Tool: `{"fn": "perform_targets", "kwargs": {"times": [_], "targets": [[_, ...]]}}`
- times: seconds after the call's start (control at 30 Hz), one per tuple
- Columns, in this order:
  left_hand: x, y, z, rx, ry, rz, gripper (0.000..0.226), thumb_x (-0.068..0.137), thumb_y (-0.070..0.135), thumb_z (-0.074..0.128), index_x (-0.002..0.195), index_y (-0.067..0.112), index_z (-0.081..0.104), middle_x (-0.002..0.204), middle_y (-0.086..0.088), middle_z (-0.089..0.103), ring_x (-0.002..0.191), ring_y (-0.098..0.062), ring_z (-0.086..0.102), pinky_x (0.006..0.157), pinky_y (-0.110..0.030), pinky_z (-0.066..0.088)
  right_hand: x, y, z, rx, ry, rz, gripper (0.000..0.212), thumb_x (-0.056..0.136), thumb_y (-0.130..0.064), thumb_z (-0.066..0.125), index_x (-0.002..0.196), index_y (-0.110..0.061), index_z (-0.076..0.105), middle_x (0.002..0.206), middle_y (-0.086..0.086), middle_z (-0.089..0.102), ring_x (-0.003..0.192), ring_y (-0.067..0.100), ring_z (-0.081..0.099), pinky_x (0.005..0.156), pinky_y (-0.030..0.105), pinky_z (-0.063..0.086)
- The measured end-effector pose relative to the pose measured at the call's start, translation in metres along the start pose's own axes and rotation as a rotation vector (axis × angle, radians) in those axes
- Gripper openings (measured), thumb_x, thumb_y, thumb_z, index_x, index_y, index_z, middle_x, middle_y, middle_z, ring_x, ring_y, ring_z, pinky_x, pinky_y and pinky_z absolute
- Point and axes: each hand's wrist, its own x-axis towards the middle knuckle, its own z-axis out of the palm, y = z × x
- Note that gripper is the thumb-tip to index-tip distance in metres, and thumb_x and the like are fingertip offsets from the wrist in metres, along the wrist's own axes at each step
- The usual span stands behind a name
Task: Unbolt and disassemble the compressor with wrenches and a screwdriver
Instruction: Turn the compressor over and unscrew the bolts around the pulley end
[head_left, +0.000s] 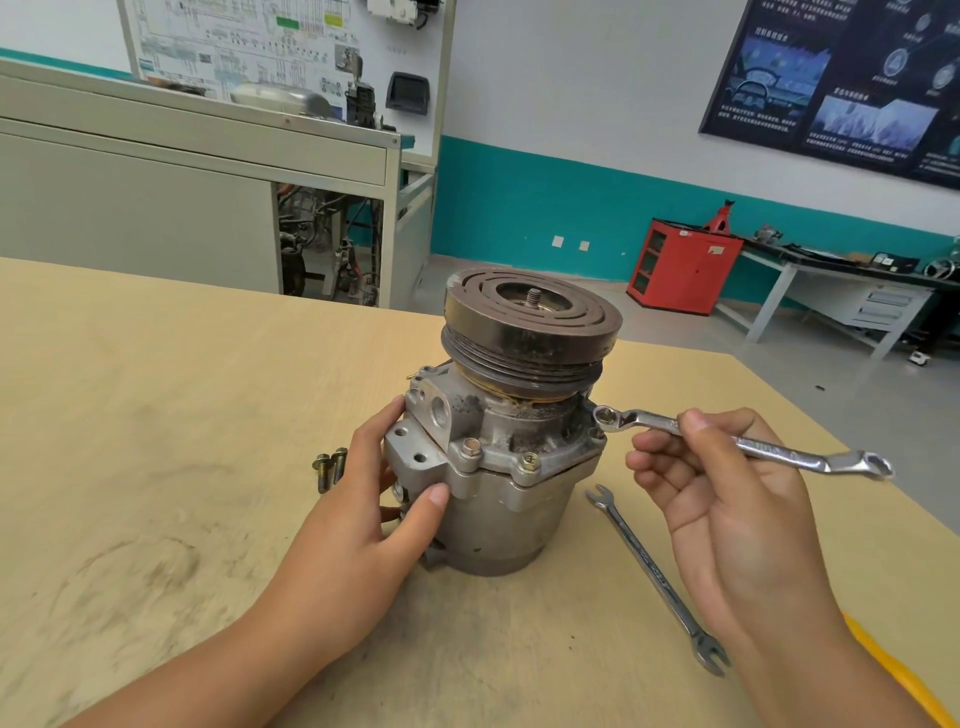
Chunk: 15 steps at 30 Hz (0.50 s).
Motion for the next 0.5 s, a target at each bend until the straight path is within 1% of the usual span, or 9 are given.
{"fn": "perform_targets", "kwargs": {"times": [0.1, 0.2, 0.27, 0.37, 0.5], "targets": [[0.0, 0.0, 0.0, 0.001, 0.0, 0.007, 0.075, 0.064, 0.064, 0.047, 0.134, 0.056, 0.021, 0.115, 0.032, 0.058, 0.098, 0.008, 0.062, 0.069, -0.001, 0.042, -0.005, 0.003, 0.004, 0.003, 0.049, -0.022, 0.02, 0.095, -0.005, 0.047, 0.077, -0.012, 0.051, 0.064, 0.011, 0.068, 0.058, 0.02, 0.066, 0.055, 0.022, 0.053], [0.0, 0.001, 0.0, -0.003, -0.002, 0.008, 0.073, 0.065, 0.063, 0.047, 0.133, 0.056, 0.022, 0.115, 0.034, 0.057, 0.099, 0.01, 0.06, 0.07, 0.0, 0.041, -0.001, 0.003, 0.008, 0.017, 0.109, 0.02, 0.021, 0.097, -0.005, 0.046, 0.077, -0.012, 0.049, 0.06, 0.008, 0.067, 0.054, 0.017, 0.065, 0.053, 0.02, 0.052], [0.0, 0.001, 0.0, -0.005, -0.004, 0.01, 0.073, 0.066, 0.061, 0.047, 0.133, 0.056, 0.022, 0.115, 0.032, 0.057, 0.098, 0.011, 0.06, 0.07, 0.0, 0.041, 0.006, 0.0, 0.006, 0.003, 0.103, 0.066, 0.021, 0.097, -0.005, 0.046, 0.077, -0.011, 0.05, 0.057, 0.006, 0.065, 0.052, 0.014, 0.063, 0.051, 0.02, 0.052], [-0.001, 0.001, 0.0, 0.0, -0.001, 0.017, 0.074, 0.065, 0.062, 0.047, 0.135, 0.054, 0.022, 0.115, 0.031, 0.058, 0.101, 0.012, 0.058, 0.071, -0.001, 0.042, 0.02, -0.008, -0.001, -0.029, 0.011, 0.199, 0.021, 0.095, -0.007, 0.047, 0.075, -0.009, 0.051, 0.054, 0.005, 0.059, 0.047, 0.013, 0.057, 0.047, 0.02, 0.049], [-0.001, 0.002, 0.001, -0.004, -0.002, 0.017, 0.075, 0.065, 0.062, 0.047, 0.135, 0.053, 0.022, 0.119, 0.027, 0.058, 0.093, 0.01, 0.063, 0.071, -0.002, 0.042, 0.047, -0.016, -0.006, -0.082, -0.168, 0.458, 0.013, 0.082, -0.016, 0.052, 0.071, -0.009, 0.051, 0.051, 0.003, 0.05, 0.041, 0.01, 0.044, 0.039, 0.019, 0.04]]}}
